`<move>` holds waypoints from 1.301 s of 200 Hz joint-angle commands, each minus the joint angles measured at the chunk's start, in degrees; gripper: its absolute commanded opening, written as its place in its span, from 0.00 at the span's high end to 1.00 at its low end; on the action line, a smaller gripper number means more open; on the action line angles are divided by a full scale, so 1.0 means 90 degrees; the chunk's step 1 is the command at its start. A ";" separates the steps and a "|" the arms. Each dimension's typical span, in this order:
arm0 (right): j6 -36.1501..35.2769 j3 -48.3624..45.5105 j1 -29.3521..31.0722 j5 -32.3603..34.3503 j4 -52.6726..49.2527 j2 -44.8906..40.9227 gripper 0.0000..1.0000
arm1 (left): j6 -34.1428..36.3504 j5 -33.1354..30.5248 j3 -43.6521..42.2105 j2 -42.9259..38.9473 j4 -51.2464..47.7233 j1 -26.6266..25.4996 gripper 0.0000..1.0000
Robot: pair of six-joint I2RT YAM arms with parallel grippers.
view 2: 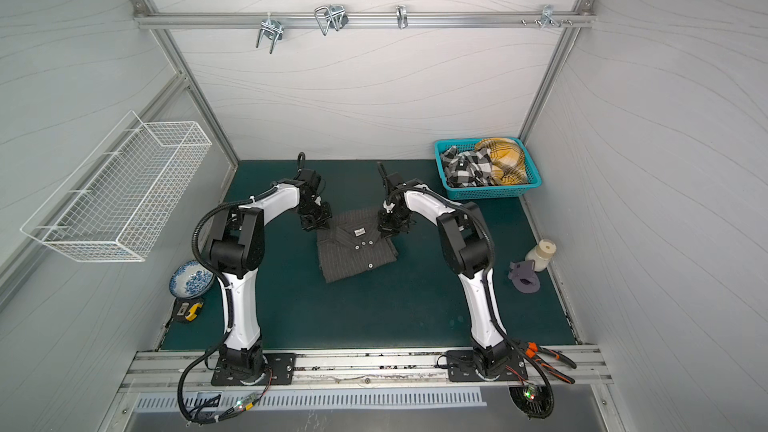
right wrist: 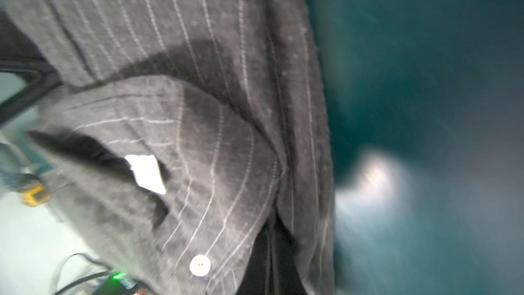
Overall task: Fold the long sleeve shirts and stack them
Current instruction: 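Grasp the shirt's side edges with both grippers and square it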
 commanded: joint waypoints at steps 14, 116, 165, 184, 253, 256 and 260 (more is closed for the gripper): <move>0.0759 -0.1316 -0.0294 -0.0217 0.0433 -0.1150 1.00 | 0.0507 0.0808 -0.0352 -0.0098 0.0711 -0.0735 1.00; 0.1053 -0.2639 -0.0855 0.0085 0.0844 -0.1536 1.00 | -0.0821 0.0652 -0.1069 -0.2070 0.0424 -0.0732 0.80; 0.1360 -0.2971 -0.0895 0.0180 0.1073 -0.2033 1.00 | -0.1527 0.1621 -0.2407 -0.2424 0.1346 -0.1295 0.91; 0.1426 -0.2980 -0.0942 0.0270 0.0980 -0.2032 1.00 | -0.1697 0.1860 -0.2688 -0.2249 0.1669 -0.1390 0.93; 0.1484 -0.3185 -0.1173 0.0385 0.0990 -0.1926 0.95 | -0.1548 0.0575 -0.2234 -0.1101 0.1098 -0.1247 0.97; 0.1467 -0.3195 -0.1191 0.0427 0.0976 -0.1924 0.92 | -0.1546 0.0554 -0.2227 -0.1071 0.1090 -0.1244 0.97; 0.1432 -0.3196 -0.1237 0.0461 0.0951 -0.1924 0.88 | -0.1545 0.0529 -0.2231 -0.1042 0.1092 -0.1248 0.97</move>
